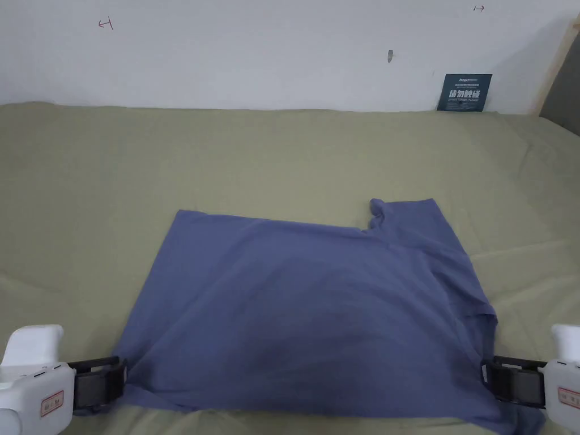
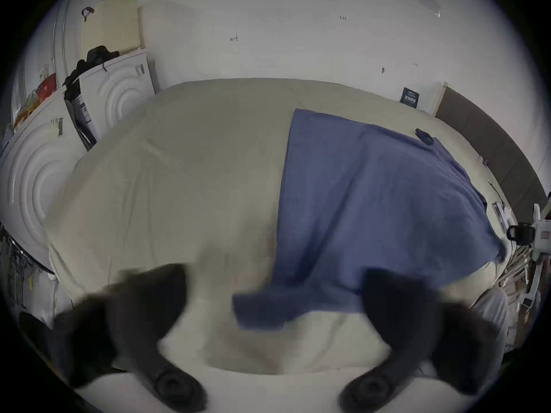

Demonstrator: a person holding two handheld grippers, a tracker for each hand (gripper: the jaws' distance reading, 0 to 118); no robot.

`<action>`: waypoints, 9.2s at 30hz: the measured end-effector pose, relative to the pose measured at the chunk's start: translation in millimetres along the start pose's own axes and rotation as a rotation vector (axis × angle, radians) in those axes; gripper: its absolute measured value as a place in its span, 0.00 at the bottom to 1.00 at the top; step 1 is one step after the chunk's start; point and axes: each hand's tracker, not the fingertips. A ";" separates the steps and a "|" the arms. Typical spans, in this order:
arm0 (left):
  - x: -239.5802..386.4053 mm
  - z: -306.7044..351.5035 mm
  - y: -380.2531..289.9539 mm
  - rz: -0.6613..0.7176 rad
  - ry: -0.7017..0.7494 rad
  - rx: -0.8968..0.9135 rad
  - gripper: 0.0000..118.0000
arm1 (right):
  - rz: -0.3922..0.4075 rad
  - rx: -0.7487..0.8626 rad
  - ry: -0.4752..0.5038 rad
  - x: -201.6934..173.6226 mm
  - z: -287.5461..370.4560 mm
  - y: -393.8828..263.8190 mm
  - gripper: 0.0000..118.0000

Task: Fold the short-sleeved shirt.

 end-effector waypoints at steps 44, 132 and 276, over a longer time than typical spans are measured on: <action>100.7 -297.1 247.0 -0.127 0.077 -0.157 0.97 | 0.047 0.069 0.059 -59.5 -123.8 96.9 0.00; 97.9 43.0 579.9 -0.032 0.226 0.523 0.02 | 0.086 0.671 -0.124 -67.3 102.1 603.7 0.00; 22.1 -130.2 126.4 0.071 0.000 -0.089 0.03 | 0.111 -0.091 0.021 -31.3 -119.0 135.0 0.03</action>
